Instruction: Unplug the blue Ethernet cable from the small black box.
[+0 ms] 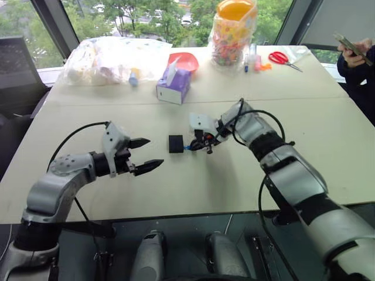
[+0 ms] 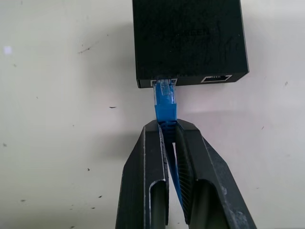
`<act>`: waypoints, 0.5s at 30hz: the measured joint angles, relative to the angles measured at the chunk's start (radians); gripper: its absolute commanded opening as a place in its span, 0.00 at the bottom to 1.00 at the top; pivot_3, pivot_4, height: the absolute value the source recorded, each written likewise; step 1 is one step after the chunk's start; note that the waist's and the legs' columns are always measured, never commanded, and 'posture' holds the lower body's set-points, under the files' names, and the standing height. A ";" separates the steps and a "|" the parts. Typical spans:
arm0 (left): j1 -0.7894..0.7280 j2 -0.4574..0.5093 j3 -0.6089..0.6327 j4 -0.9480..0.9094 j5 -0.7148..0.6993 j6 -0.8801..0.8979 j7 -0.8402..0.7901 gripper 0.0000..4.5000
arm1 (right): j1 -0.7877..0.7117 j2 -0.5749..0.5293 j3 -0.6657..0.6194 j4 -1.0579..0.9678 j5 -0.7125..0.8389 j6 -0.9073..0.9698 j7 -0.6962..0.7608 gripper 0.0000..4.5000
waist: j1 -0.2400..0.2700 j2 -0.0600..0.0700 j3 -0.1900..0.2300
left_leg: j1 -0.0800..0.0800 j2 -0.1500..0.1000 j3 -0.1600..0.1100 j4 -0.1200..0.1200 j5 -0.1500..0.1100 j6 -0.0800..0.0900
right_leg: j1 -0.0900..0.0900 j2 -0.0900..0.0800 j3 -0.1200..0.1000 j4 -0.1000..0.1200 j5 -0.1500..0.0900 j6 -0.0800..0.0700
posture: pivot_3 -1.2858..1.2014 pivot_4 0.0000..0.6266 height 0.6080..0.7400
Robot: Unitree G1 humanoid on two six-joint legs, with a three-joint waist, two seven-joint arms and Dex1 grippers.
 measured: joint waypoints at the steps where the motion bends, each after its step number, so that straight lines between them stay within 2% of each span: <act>1: -0.018 0.002 -0.003 0.015 0.000 -0.001 -0.015 1.00 | 0.043 -0.025 -0.001 -0.089 -0.006 -0.001 -0.018 0.01 | 0.002 0.000 0.000 | 0.000 0.000 0.000 0.000 0.000 0.000 | 0.000 0.000 0.000 0.000 0.000 0.000 | 0.52 0.24 0.96; 9: -0.212 -0.024 -0.037 0.189 -0.006 0.021 -0.105 1.00 | 0.268 -0.205 -0.075 -0.646 -0.118 -0.051 -0.266 0.01 | 0.005 0.000 0.000 | -0.001 0.000 0.000 0.001 0.000 0.000 | -0.001 0.000 0.000 0.000 0.001 0.003 | 0.52 0.24 0.96; 15: -0.309 -0.067 -0.047 0.268 -0.043 0.077 -0.153 1.00 | 0.354 -0.246 -0.114 -0.821 -0.172 -0.092 -0.382 0.01 | -0.002 0.000 0.000 | 0.000 0.000 0.000 0.001 0.000 0.000 | 0.000 0.000 0.000 0.000 0.001 0.003 | 0.52 0.24 0.96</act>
